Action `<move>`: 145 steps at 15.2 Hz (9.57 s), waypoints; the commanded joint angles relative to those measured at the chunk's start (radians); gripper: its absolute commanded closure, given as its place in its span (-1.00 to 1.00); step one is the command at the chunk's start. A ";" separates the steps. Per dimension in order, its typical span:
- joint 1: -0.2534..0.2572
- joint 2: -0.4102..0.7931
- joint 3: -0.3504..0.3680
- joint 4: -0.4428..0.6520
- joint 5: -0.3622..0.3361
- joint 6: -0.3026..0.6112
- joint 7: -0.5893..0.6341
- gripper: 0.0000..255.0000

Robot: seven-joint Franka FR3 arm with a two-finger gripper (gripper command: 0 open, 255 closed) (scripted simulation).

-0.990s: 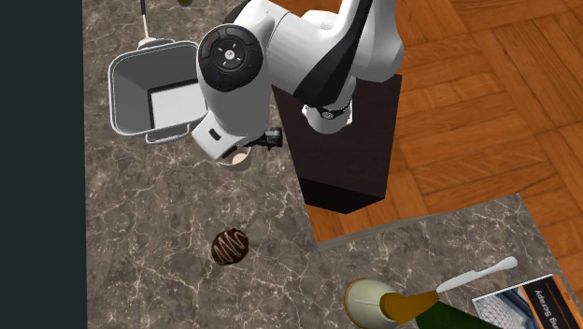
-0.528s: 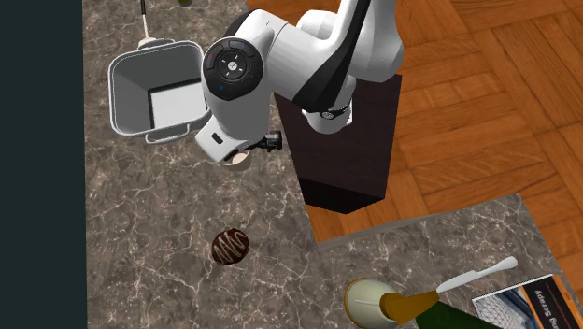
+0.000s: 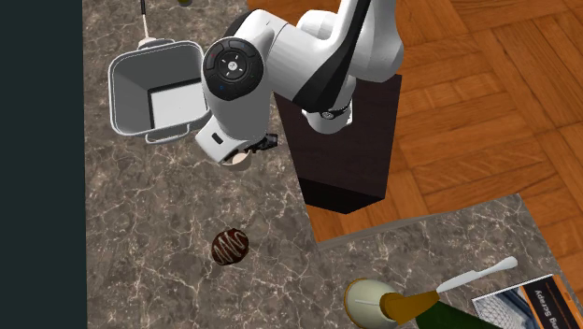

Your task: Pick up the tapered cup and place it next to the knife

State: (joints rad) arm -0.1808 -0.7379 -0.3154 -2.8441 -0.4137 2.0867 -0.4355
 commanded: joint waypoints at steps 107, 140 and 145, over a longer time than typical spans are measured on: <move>0.607 1.270 1.256 1.625 0.018 -0.677 1.492 1.00; 0.523 1.307 1.231 1.255 -0.023 -0.309 1.540 1.00; 0.523 1.307 1.231 1.255 -0.023 -0.309 1.540 -1.00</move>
State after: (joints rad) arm 0.3426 0.5689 0.9152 -1.5890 -0.4368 1.7781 1.1047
